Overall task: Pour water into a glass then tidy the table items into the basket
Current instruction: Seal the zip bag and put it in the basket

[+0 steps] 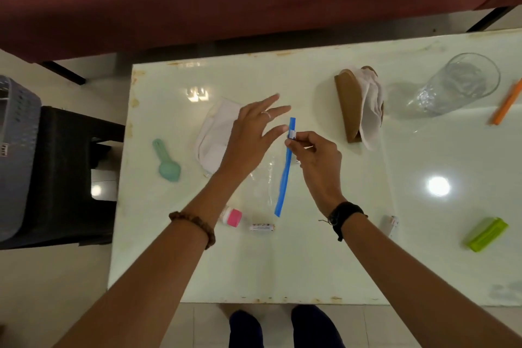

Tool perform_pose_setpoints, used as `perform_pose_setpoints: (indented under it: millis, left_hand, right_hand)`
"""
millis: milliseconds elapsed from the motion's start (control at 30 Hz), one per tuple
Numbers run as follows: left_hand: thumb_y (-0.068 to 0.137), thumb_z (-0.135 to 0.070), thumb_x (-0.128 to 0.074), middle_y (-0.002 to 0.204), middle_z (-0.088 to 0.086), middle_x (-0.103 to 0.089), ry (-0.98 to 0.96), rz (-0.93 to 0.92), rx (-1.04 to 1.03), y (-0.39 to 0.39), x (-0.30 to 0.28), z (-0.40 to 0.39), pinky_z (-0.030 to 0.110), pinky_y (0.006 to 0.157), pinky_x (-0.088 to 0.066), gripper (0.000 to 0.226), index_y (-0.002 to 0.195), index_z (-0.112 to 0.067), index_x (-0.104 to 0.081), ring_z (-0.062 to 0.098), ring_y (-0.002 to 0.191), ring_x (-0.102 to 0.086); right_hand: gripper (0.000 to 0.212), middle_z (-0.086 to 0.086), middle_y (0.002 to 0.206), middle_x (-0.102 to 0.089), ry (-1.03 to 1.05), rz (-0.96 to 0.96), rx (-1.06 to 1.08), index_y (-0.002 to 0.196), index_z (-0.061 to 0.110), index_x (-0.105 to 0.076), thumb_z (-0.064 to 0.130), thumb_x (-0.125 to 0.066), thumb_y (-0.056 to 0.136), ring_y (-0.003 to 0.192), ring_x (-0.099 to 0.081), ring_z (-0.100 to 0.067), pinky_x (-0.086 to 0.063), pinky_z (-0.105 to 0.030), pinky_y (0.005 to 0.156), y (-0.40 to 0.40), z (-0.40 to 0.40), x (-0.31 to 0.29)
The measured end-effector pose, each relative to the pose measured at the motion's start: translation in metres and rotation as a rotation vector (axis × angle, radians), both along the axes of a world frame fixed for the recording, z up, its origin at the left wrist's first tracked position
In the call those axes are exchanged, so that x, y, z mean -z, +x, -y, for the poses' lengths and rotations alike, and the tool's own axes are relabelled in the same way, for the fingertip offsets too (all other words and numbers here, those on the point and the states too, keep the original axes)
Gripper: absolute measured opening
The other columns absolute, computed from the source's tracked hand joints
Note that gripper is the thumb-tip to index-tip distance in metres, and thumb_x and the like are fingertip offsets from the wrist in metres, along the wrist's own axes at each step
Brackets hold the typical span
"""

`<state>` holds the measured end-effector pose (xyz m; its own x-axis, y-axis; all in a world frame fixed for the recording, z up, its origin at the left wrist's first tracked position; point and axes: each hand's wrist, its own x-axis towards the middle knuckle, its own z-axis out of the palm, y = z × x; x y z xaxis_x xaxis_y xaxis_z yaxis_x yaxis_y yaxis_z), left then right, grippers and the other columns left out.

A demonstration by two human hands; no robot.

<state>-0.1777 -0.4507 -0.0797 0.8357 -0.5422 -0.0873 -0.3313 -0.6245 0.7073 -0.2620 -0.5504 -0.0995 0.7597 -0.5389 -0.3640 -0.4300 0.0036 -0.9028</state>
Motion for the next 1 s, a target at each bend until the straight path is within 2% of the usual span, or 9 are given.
perform_pose_setpoints:
  millis: [100, 200, 267, 367, 500, 600, 700, 867, 1000]
  left_hand:
    - [0.090, -0.018, -0.057, 0.121, 0.003, -0.064, -0.014, -0.056, 0.051, 0.017, -0.018, -0.004, 0.030, 0.107, -0.026, 0.021, 0.107, -0.015, -0.068, 0.017, 0.128, -0.041]
    - [0.087, -0.013, -0.060, 0.102, 0.006, -0.068, -0.057, -0.077, -0.011, 0.025, -0.035, -0.013, 0.000, 0.092, -0.023, 0.013, 0.093, -0.007, -0.069, 0.017, 0.110, -0.052]
    - [0.086, -0.013, -0.061, 0.099, 0.009, -0.068, -0.053, -0.089, -0.031, 0.029, -0.047, -0.019, -0.008, 0.087, -0.016, 0.012, 0.089, -0.004, -0.068, 0.018, 0.107, -0.055]
    - [0.086, -0.013, -0.061, 0.101, 0.004, -0.067, -0.060, -0.122, -0.035, 0.032, -0.062, -0.031, 0.027, 0.113, -0.012, 0.011, 0.087, -0.005, -0.068, 0.014, 0.119, -0.049]
    - [0.086, -0.012, -0.061, 0.096, -0.007, -0.060, -0.124, -0.065, -0.093, 0.032, -0.078, -0.049, 0.043, 0.116, -0.017, 0.007, 0.084, -0.008, -0.067, 0.003, 0.111, -0.045]
    - [0.085, -0.010, -0.061, 0.090, -0.013, -0.062, -0.265, -0.042, -0.219, 0.036, -0.086, -0.066, 0.032, 0.109, -0.032, 0.013, 0.076, -0.018, -0.063, 0.000, 0.104, -0.051]
    - [0.084, -0.009, -0.060, 0.085, -0.008, -0.062, -0.460, -0.061, -0.401, 0.047, -0.092, -0.087, 0.009, 0.084, -0.041, 0.020, 0.075, -0.026, -0.061, -0.003, 0.087, -0.057]
    - [0.086, -0.009, -0.060, 0.072, -0.008, -0.059, -0.575, -0.062, -0.521, 0.056, -0.100, -0.112, 0.007, 0.068, -0.040, 0.019, 0.074, -0.024, -0.061, -0.005, 0.066, -0.050]
    - [0.092, -0.013, -0.053, 0.068, -0.010, -0.064, -0.691, -0.172, -0.533, 0.052, -0.104, -0.126, 0.022, 0.082, -0.047, 0.017, 0.080, -0.022, -0.061, 0.002, 0.069, -0.061]
  right_hand:
    - [0.013, 0.003, 0.079, -0.067, -0.049, 0.063, -0.023, 0.097, 0.015, -0.069, 0.022, -0.065, 0.085, 0.065, -0.057, -0.006, -0.044, -0.015, 0.064, 0.001, -0.004, -0.015]
    - [0.016, 0.005, 0.078, -0.068, -0.070, 0.135, -0.047, 0.099, 0.021, -0.067, 0.028, -0.066, 0.085, 0.068, -0.059, -0.004, -0.043, -0.007, 0.062, 0.006, -0.010, -0.027]
    - [0.019, 0.008, 0.078, -0.067, -0.083, 0.189, -0.065, 0.096, 0.021, -0.068, 0.035, -0.065, 0.084, 0.070, -0.059, -0.002, -0.044, -0.007, 0.062, 0.013, -0.016, -0.036]
    - [0.013, 0.014, 0.077, -0.064, -0.148, 0.262, -0.113, 0.085, 0.022, -0.066, 0.034, -0.063, 0.085, 0.071, -0.057, -0.004, -0.044, -0.009, 0.065, 0.024, -0.023, -0.047]
    - [0.010, 0.020, 0.074, -0.057, -0.255, 0.305, -0.210, 0.080, 0.023, -0.058, 0.029, -0.061, 0.088, 0.071, -0.055, -0.001, -0.043, -0.008, 0.064, 0.032, -0.034, -0.061]
    - [0.013, 0.020, 0.072, -0.056, -0.294, 0.303, -0.275, 0.077, 0.028, -0.053, 0.033, -0.058, 0.088, 0.071, -0.055, -0.003, -0.042, -0.010, 0.062, 0.027, -0.045, -0.071]
    - [0.016, 0.018, 0.070, -0.057, -0.319, 0.315, -0.323, 0.074, 0.031, -0.050, 0.033, -0.059, 0.087, 0.073, -0.056, -0.003, -0.041, -0.009, 0.060, 0.008, -0.051, -0.078]
    - [0.013, 0.018, 0.078, -0.063, -0.280, 0.310, -0.338, 0.073, 0.034, -0.053, 0.042, -0.059, 0.081, 0.074, -0.060, -0.006, -0.049, -0.015, 0.066, -0.023, -0.054, -0.087]
    - [0.027, 0.023, 0.100, -0.065, -0.070, 0.319, -0.338, 0.096, 0.044, -0.058, 0.048, -0.070, 0.072, 0.092, -0.063, -0.004, -0.049, -0.011, 0.078, -0.022, -0.050, -0.094]
